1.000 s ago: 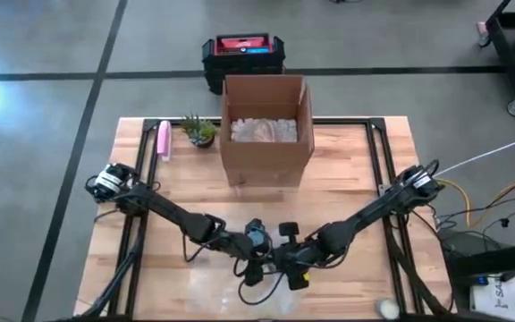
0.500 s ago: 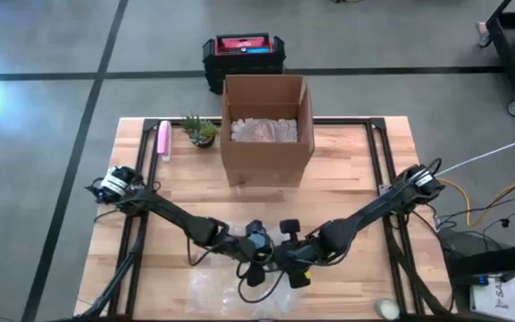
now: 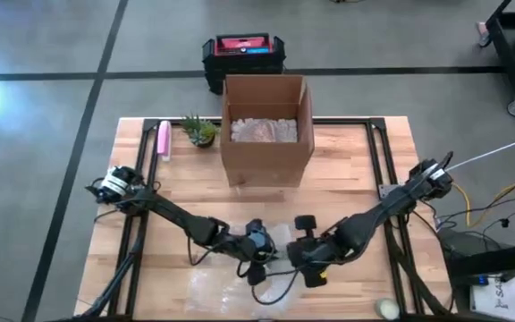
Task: Wrap mug
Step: Wrap the gray mug with the bubble wrap
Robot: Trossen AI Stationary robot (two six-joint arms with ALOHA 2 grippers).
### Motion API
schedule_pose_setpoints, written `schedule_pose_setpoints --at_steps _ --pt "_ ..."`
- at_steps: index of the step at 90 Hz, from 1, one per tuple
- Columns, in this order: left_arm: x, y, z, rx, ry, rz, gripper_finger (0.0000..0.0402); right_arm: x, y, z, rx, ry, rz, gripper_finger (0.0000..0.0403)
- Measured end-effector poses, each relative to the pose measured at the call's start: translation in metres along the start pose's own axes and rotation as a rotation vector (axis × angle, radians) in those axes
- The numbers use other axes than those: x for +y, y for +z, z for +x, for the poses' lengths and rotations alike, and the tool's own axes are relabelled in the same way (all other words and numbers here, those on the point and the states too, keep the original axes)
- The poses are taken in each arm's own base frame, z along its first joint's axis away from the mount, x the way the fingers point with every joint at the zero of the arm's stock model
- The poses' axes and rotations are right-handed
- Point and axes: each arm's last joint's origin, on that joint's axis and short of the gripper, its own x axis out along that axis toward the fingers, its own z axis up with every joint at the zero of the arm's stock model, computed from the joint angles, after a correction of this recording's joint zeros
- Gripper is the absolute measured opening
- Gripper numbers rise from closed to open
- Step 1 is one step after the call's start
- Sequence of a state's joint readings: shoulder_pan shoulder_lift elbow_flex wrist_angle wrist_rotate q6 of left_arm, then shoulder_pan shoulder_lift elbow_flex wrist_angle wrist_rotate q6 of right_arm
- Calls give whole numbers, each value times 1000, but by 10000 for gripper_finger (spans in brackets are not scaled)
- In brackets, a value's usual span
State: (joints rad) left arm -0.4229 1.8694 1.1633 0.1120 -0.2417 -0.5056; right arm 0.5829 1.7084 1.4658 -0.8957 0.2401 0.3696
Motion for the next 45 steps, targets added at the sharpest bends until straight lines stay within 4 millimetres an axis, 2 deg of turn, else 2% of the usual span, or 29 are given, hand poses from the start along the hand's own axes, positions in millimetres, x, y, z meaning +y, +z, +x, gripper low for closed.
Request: schedule_pose_setpoints --at_steps 10,23,35,45 --pt "0 0 0 2 1 1 75 15 -12 -1 27 8 -17 0" --pt "0 -1 0 4 1 1 75 36 -32 7 53 11 -29 0" --pt "0 -1 0 6 2 1 75 53 -45 19 -26 23 -29 0" --pt "1 -1 1 8 2 1 75 61 -47 28 -119 78 -47 0"
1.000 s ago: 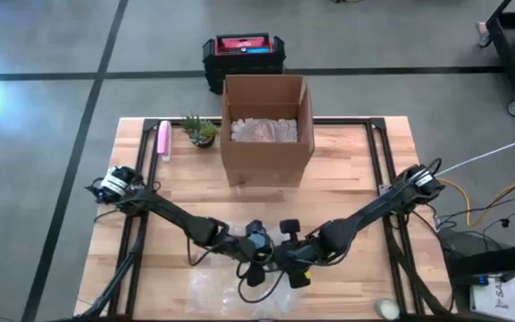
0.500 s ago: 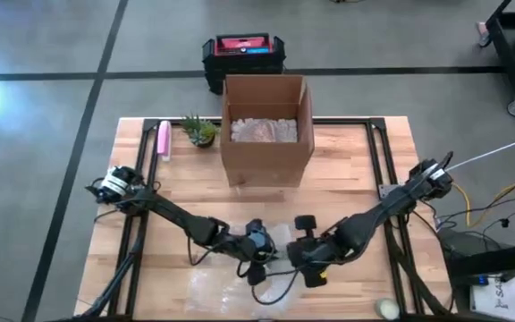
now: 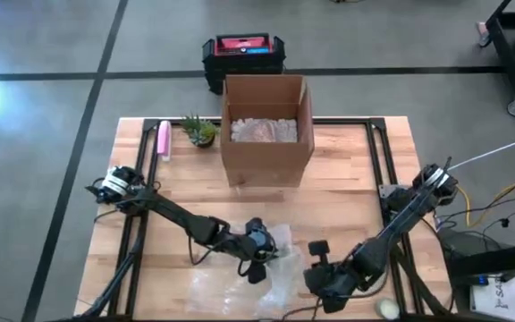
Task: Wrap mug
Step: Wrap the gray mug with the bubble wrap
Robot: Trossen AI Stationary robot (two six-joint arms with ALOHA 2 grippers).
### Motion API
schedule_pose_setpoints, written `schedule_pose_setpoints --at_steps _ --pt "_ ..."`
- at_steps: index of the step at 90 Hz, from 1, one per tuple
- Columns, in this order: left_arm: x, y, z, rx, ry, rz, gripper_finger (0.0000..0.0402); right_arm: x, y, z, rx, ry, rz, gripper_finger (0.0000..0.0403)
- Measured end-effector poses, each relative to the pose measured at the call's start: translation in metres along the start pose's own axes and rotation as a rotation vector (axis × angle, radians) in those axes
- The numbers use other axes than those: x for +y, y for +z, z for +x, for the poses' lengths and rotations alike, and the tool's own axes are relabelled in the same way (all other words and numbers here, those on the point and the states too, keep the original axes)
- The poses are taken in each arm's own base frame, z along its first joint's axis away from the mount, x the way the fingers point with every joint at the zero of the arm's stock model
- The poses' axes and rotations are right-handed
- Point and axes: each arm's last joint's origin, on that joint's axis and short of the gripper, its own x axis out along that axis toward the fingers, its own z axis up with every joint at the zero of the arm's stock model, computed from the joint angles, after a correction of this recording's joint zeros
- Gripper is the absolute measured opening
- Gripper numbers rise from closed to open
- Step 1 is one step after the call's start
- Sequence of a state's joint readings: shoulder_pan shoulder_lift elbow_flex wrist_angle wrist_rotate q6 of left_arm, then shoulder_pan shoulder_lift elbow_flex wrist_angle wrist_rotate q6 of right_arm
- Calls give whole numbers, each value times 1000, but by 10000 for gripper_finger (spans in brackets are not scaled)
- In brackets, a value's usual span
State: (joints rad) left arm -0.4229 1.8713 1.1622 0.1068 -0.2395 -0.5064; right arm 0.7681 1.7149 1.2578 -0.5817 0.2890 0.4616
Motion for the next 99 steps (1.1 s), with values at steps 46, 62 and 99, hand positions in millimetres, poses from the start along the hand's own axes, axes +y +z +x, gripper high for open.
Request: schedule_pose_setpoints --at_steps 46,62,99 --pt "1 -1 1 -2 1 -12 75 -11 34 -11 -229 -248 -194 0" --pt "1 -1 1 -3 1 -13 75 -34 39 3 -183 -257 -161 0" --pt "1 0 1 -7 2 -13 75 -71 42 18 -97 -205 -87 0"
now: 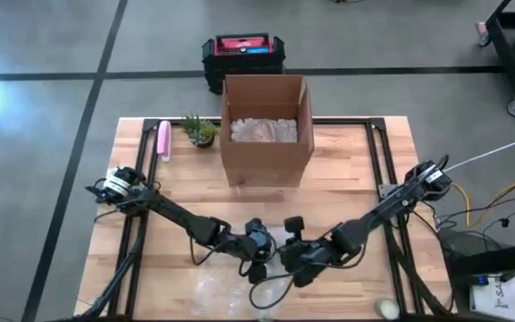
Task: Wrap mug
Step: Wrap the gray mug with the bubble wrap
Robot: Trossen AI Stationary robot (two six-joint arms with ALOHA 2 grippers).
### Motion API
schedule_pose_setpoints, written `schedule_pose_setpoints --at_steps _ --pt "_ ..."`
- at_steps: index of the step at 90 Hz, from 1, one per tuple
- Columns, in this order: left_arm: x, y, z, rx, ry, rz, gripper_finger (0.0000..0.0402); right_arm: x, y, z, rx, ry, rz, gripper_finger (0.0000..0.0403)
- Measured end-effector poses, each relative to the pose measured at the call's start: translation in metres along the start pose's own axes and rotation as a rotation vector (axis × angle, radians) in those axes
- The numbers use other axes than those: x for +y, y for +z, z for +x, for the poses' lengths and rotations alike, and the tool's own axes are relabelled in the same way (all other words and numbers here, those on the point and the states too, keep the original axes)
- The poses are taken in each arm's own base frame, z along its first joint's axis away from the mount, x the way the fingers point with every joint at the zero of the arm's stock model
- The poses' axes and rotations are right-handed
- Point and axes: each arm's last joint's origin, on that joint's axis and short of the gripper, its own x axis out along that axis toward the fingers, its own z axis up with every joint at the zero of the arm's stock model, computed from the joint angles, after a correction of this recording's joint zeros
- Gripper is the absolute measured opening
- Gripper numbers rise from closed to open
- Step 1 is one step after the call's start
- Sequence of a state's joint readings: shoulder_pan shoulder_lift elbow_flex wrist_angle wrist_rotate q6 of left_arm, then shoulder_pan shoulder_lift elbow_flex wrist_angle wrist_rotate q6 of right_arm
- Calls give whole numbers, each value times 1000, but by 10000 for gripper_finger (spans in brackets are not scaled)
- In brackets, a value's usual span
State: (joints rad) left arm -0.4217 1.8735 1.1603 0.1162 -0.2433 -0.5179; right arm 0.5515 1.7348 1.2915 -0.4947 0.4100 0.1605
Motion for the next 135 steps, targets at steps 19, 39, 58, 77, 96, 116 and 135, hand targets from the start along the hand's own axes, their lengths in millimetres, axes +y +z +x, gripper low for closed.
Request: schedule_pose_setpoints --at_steps 19,39,58,77,96,116,135 --pt "-1 2 0 -9 -4 -3 75 0 -12 7 31 14 50 0" --pt "-1 3 -1 -17 -10 -19 75 2 -14 11 3 50 72 0" --pt "-2 3 -1 -20 -11 -20 75 3 -14 12 -3 61 75 0" --pt "-4 4 -4 -11 -36 -4 75 3 -15 12 -2 61 74 0" --pt "-8 13 -23 -2 -38 -13 75 4 -16 13 7 68 57 0" --pt "-11 20 -35 -30 -37 -19 75 3 -16 13 9 66 54 0" --pt "-9 19 -44 22 -10 -12 75 3 -16 13 7 63 54 0"
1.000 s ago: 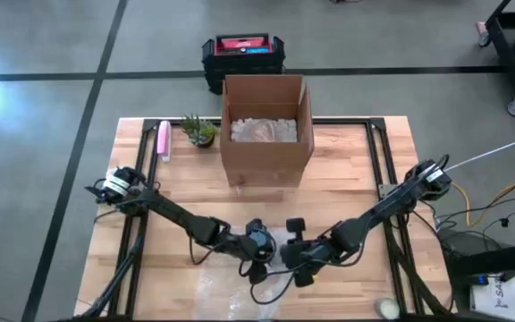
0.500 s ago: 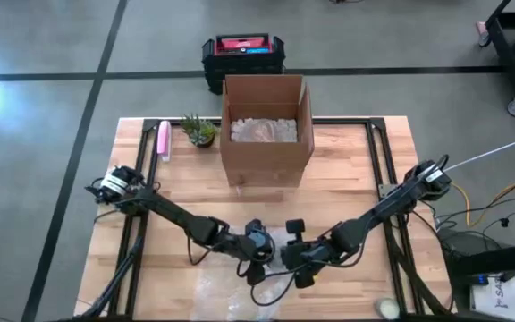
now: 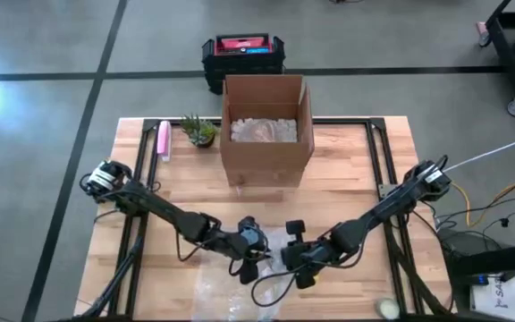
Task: Wrap mug
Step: Wrap the gray mug with the bubble wrap
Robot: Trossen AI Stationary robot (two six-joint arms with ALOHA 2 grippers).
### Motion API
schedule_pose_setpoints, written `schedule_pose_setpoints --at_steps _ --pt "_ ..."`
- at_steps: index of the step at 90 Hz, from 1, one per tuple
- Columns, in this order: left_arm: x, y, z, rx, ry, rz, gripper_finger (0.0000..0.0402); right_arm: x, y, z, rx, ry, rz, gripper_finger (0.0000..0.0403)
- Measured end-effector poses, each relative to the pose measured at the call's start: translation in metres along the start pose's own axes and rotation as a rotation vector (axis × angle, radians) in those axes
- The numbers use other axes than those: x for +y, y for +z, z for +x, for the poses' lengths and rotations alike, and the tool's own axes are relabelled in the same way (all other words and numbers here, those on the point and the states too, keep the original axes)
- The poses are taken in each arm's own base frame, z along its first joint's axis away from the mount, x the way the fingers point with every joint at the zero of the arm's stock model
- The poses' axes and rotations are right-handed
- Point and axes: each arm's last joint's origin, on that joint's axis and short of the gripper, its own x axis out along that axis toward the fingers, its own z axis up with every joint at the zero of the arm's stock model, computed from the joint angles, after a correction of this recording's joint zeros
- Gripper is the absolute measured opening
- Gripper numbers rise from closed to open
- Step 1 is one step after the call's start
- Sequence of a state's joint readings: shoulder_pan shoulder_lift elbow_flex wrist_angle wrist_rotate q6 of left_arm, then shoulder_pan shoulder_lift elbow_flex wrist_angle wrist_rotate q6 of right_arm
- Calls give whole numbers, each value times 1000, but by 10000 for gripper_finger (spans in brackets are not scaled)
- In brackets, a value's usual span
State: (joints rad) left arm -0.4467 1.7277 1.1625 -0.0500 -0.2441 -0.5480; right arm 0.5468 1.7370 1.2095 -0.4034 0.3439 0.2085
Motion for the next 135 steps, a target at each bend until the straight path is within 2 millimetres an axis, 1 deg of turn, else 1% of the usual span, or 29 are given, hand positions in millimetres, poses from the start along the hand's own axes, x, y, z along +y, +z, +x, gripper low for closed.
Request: schedule_pose_setpoints --at_steps 14,22,29,38,44,51,61,75,88,111,122,135 --pt "0 -1 -8 31 17 5 75 0 0 0 -1 -1 0 0" --pt "2 3 -16 39 21 66 71 0 0 0 -1 -1 -4 0" --pt "10 11 -26 55 21 97 56 0 0 0 -1 3 -18 0" --pt "15 16 -33 33 78 96 25 -1 1 0 2 4 -25 0" --pt "15 15 -34 41 90 125 7 -1 2 -1 0 5 -24 0" --pt "15 12 -35 66 98 120 6 -1 3 -1 -8 7 -21 0" --pt "18 7 -30 67 133 116 2 -1 3 -1 -10 8 -12 0" --pt "25 -2 -11 72 167 109 2 0 4 -1 -18 9 -10 0" --pt "20 3 -2 -8 122 147 1 0 5 -1 -26 11 -13 0" --pt "12 11 0 -85 -6 157 1 0 5 -1 -27 11 -18 0" --pt "8 8 9 -92 -65 163 1 0 5 -1 -27 11 -27 0" --pt "8 0 19 -71 -74 167 0 0 5 -1 -27 11 -27 0"
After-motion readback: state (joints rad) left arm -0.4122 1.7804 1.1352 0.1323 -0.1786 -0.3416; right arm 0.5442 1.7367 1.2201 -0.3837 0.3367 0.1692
